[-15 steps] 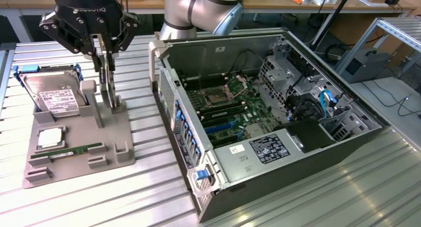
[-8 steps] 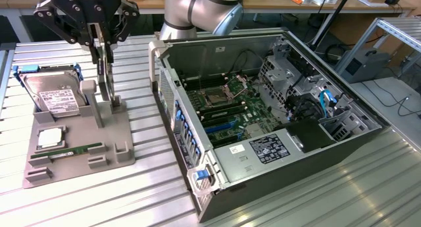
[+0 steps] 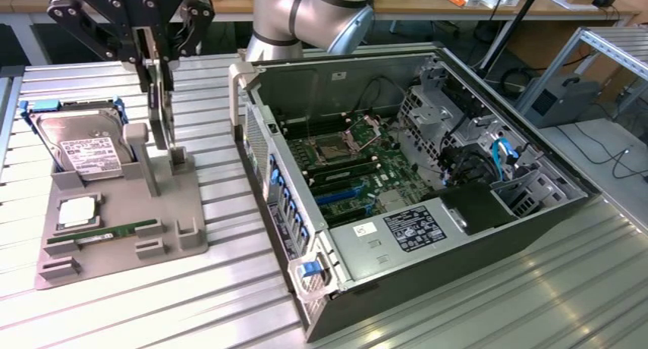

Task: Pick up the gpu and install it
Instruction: 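Pick up the gpu and move the gpu toward the slot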

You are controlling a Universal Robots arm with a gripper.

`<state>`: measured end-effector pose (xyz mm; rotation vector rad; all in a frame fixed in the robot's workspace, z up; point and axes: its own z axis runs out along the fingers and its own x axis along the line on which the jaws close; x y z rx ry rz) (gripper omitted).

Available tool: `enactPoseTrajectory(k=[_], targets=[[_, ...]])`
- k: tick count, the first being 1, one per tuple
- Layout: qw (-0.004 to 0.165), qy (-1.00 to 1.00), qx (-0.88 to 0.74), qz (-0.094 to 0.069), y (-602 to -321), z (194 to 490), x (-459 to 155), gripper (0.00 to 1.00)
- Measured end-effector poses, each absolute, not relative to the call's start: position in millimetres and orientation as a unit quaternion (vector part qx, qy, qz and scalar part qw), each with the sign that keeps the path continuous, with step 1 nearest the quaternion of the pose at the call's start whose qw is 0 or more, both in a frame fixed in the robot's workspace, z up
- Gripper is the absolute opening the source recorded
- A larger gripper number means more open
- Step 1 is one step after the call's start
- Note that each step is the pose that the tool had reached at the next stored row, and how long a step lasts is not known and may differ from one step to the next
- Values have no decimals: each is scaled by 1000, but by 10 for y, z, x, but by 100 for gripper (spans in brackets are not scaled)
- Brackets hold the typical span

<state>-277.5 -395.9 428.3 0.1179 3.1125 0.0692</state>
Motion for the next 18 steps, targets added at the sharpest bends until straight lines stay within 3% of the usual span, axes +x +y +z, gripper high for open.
enactPoseTrajectory(k=[18], targets=[[13,999,38,22,-3960,4353,-2397,27]])
